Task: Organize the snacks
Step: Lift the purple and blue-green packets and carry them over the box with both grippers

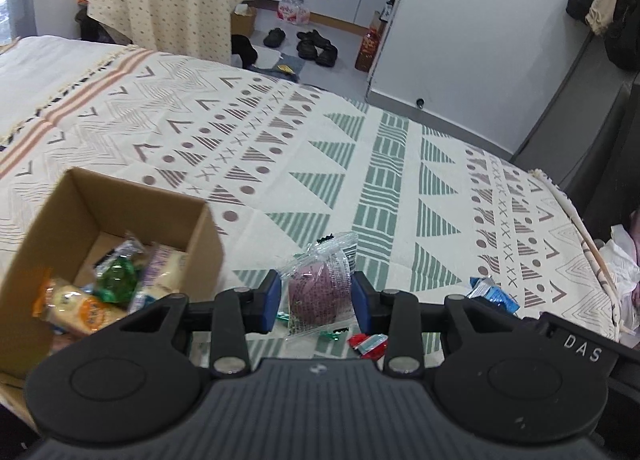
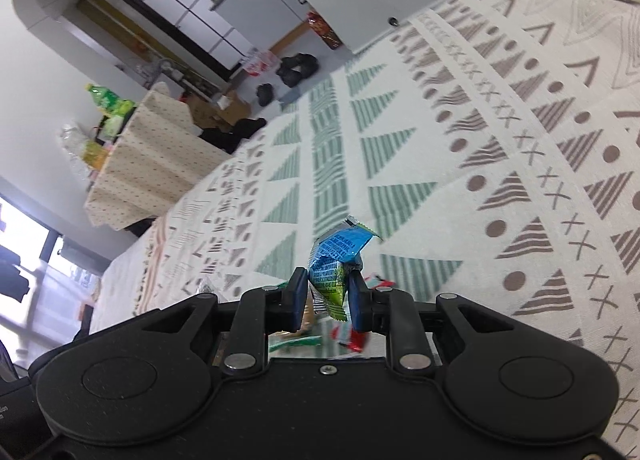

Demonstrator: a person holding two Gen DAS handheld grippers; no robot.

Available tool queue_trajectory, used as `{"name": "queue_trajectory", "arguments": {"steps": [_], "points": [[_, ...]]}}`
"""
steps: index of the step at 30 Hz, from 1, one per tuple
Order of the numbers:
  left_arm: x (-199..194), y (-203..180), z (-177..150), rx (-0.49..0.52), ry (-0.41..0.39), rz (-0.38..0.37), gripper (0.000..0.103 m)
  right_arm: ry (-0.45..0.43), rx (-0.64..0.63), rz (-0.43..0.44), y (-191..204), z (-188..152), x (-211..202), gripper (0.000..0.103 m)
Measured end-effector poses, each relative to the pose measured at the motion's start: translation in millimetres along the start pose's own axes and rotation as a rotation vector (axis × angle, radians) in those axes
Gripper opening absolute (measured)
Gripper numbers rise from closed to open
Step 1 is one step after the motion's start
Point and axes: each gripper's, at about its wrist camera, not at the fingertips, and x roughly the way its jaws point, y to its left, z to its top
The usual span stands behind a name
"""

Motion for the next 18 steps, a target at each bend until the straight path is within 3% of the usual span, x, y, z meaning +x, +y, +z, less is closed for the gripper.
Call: {"name": "queue_trajectory", "arguments": {"steps": [18], "points": [[-68.8, 62.7, 6.2, -0.085, -0.074, 0.029, 0.037, -0.042, -0.157, 0.116, 69.4, -29.1, -18.0, 0.022]]}}
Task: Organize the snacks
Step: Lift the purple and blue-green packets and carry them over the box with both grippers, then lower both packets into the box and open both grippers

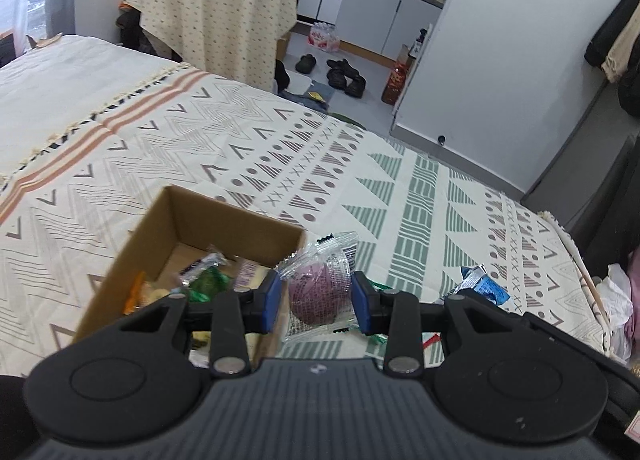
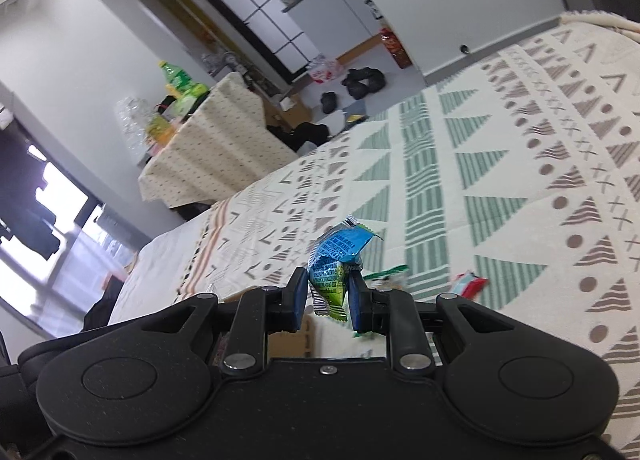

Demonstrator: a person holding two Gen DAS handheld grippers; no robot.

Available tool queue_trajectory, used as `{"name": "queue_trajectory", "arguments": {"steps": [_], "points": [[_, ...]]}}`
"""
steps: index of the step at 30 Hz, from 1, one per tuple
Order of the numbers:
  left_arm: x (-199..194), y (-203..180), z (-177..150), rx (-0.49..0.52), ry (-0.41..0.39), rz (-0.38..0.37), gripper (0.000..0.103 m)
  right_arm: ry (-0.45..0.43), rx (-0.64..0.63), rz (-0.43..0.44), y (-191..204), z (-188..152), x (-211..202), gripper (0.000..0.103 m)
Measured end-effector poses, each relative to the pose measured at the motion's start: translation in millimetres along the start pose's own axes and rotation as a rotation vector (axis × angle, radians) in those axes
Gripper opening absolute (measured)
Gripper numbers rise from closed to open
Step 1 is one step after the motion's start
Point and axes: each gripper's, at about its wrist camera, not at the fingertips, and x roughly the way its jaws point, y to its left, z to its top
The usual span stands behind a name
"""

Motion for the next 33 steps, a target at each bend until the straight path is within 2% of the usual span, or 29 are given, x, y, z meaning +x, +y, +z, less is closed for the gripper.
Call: {"name": "queue_trajectory", "arguments": {"steps": [14, 18, 33], "points": [[-32.0, 54.4, 11.2, -0.059, -0.038, 0.009, 0.037, -0.003, -0.116, 0.063, 50.1, -20.8, -1.0, 0.022], [-30.1, 69.7, 11.7, -0.099, -0.021, 0.006, 0.037, -0.014, -0.137, 0.082, 60.6, -24.5, -3.4, 0.022], [-16.6, 103.0, 6.1, -0.119, 0.032, -0.034, 0.037, -0.030, -0.197, 0.097, 86.0, -40.5, 8.7, 0.022]]}}
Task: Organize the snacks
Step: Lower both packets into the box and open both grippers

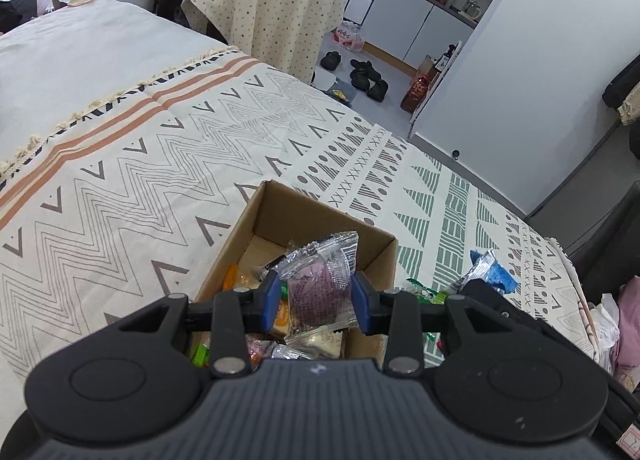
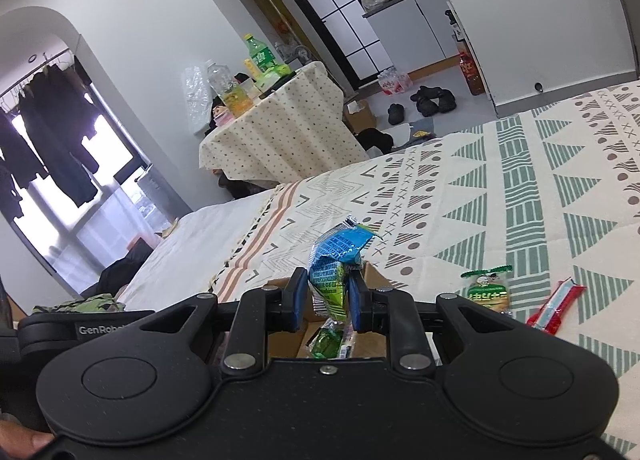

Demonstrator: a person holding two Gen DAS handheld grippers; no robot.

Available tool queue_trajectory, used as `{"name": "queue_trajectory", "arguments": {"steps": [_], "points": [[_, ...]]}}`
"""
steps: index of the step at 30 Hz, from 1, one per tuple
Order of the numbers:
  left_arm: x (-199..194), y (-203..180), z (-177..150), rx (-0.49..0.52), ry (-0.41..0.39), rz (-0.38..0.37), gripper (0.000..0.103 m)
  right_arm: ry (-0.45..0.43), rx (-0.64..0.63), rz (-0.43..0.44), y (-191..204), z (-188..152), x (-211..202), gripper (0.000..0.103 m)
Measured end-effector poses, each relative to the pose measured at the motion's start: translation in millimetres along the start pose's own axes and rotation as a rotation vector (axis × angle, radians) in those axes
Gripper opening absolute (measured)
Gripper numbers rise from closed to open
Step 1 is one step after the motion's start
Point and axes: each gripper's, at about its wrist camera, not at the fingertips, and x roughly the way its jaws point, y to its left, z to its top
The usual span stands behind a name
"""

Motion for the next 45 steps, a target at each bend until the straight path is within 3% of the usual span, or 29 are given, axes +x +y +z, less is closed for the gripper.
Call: {"name": "queue_trajectory", "arguments": {"steps": [33, 38, 41, 45], "points": [[63.3, 40.8, 51.1, -0.088, 0.055, -0.008, 0.041, 0.112, -0.048, -0.023, 25.5, -13.4, 69.6, 0.022], [58.2, 42.5, 51.2, -0.052, 0.070, 0.022, 0.053, 0.117, -0.073, 0.010, 34.8, -11.8, 78.1, 0.024], [53.5, 41.3, 47.7, -0.035, 0.075, 0.044, 0.064, 0.129, -0.086, 0.012, 37.9, -11.6, 77.6, 0.032], [44.0, 39.0, 40.5, -0.035, 0.078, 0.067, 0.071, 0.124, -0.069, -0.028, 33.1, -11.3, 67.6, 0.041]]}}
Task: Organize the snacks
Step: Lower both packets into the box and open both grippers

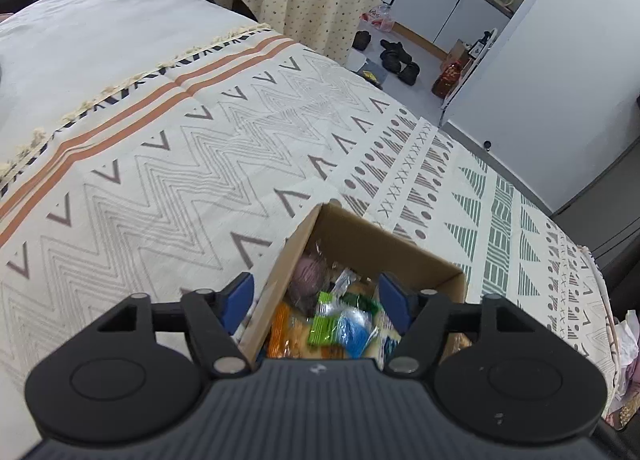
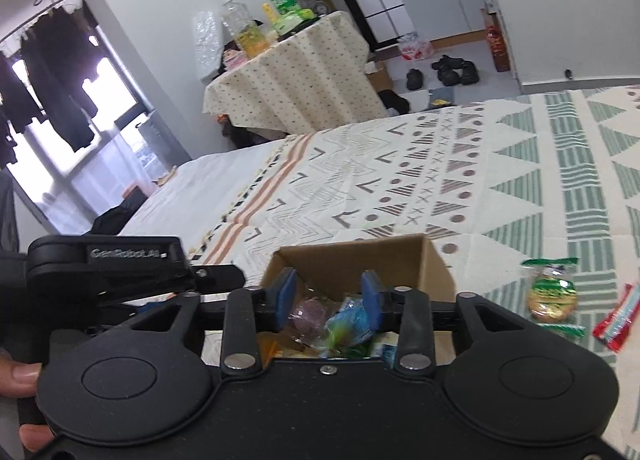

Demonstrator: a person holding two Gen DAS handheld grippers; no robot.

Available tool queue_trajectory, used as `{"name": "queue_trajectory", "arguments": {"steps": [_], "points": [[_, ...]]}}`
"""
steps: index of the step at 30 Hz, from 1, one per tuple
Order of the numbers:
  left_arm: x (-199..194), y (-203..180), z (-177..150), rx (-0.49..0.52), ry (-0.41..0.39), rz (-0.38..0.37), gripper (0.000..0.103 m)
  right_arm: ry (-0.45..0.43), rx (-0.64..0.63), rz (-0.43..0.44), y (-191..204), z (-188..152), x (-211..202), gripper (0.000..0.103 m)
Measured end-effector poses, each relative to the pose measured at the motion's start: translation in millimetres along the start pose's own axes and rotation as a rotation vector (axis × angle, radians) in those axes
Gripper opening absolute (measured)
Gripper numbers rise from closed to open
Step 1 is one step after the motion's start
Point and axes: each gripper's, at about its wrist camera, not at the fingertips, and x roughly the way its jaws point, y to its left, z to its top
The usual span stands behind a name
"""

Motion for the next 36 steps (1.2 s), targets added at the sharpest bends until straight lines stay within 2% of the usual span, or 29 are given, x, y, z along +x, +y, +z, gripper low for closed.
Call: {"name": "queue_trajectory", "arguments": {"steps": [5, 8, 12, 16, 21, 27, 29, 31, 33, 36], "points": [[-16.2, -6.3, -7.9, 0.027, -0.019, 0.025, 0.085, -0.014, 0.021, -0.024, -6.8, 1.1, -15.9, 0.043], [-22.6, -12.2, -12.5, 0.037, -0.023, 0.028, 0.090, -0.037, 0.014, -0.027, -6.8, 1.3, -30.7, 0.050], [-28.5, -22.2, -23.6, 0.049, -0.017, 0.015, 0.091, -0.065, 0.008, -0.018, -11.3, -0.3, -49.1, 0.056], [-34.4, -37.2, -35.5, 0.070, -0.019, 0.024, 0.092, -0.075, 0.024, -0.013, -20.5, -0.7, -63.2, 0.056], [-41.0, -56.3, -47.6, 0.088, -0.032, 0.026, 0.096, -0.109, 0.040, -0.017, -33.9, -3.4, -84.8, 0.071], [-47.9, -75.2, -59.2, 0.084, -0.032, 0.035, 0.098, -0.140, 0.068, -0.027, -53.8, -3.7, -105.1, 0.077], [-51.5, -83.2, -62.7, 0.096, -0.043, 0.033, 0.103, -0.147, 0.085, -0.033, -59.9, -3.1, -111.1, 0.080], [-55.1, -90.8, -65.8, 0.104, -0.056, 0.030, 0.103, -0.159, 0.088, -0.046, -63.6, -1.2, -117.3, 0.084], [-57.2, -98.3, -69.3, 0.113, -0.061, 0.025, 0.103, -0.175, 0.086, -0.070, -67.2, -0.4, -123.7, 0.093], [-59.5, -109.2, -75.1, 0.125, -0.070, 0.028, 0.103, -0.196, 0.110, -0.086, -76.1, -0.1, -132.0, 0.101]]}}
